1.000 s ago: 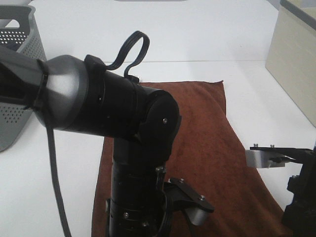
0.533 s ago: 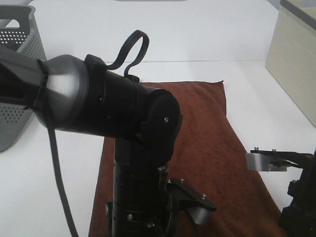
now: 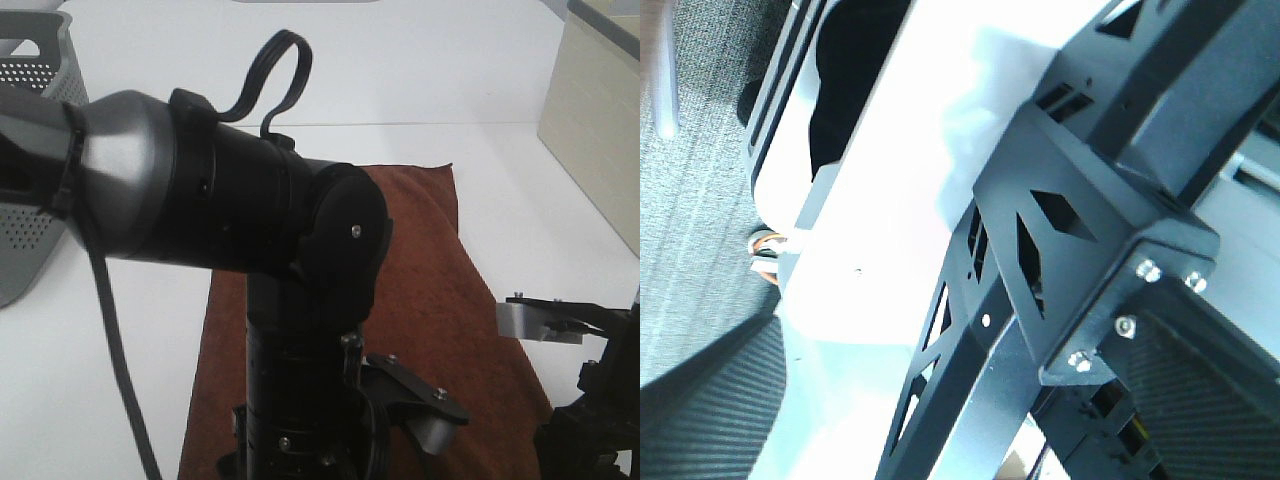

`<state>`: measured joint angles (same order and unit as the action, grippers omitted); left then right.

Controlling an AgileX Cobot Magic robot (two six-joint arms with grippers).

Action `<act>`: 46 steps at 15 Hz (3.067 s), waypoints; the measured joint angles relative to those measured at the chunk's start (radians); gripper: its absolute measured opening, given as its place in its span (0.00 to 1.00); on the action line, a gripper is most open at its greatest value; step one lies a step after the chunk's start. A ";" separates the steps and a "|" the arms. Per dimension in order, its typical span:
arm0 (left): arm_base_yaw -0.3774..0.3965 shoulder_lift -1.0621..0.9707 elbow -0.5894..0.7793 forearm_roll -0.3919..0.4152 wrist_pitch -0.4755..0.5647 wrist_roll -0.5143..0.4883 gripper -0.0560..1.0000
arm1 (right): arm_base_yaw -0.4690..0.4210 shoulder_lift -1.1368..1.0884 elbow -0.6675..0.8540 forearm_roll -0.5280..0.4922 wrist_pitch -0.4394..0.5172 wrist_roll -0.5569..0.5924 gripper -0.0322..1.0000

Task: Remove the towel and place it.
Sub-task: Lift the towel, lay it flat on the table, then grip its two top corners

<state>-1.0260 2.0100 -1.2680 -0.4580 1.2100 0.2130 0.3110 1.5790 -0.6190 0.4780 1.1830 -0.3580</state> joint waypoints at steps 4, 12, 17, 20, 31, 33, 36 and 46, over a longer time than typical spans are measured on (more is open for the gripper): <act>0.024 -0.012 -0.006 0.039 0.004 -0.015 0.86 | 0.000 -0.013 -0.039 -0.002 0.024 0.000 0.85; 0.502 -0.096 -0.184 0.141 -0.010 -0.013 0.86 | -0.268 -0.091 -0.467 -0.044 -0.114 0.093 0.85; 0.751 0.020 -0.429 0.137 -0.038 -0.003 0.86 | -0.310 0.209 -0.876 0.007 -0.064 0.051 0.85; 0.815 0.132 -0.558 0.106 -0.090 -0.003 0.86 | -0.310 0.454 -1.133 -0.003 -0.016 0.046 0.85; 0.855 0.534 -0.933 -0.054 -0.137 -0.003 0.86 | -0.316 0.974 -1.634 -0.021 0.033 0.048 0.85; 0.855 0.564 -0.958 -0.064 -0.136 -0.003 0.86 | -0.316 0.994 -1.635 -0.003 0.034 0.049 0.85; 0.855 0.586 -0.962 -0.063 -0.147 -0.003 0.85 | -0.316 1.019 -1.639 0.014 0.016 0.049 0.85; 0.855 0.613 -0.977 -0.050 -0.210 -0.003 0.85 | -0.316 1.055 -1.650 0.038 -0.071 0.049 0.85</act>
<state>-0.1710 2.6230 -2.2450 -0.5080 1.0000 0.2100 -0.0050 2.6340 -2.2690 0.5160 1.1120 -0.3090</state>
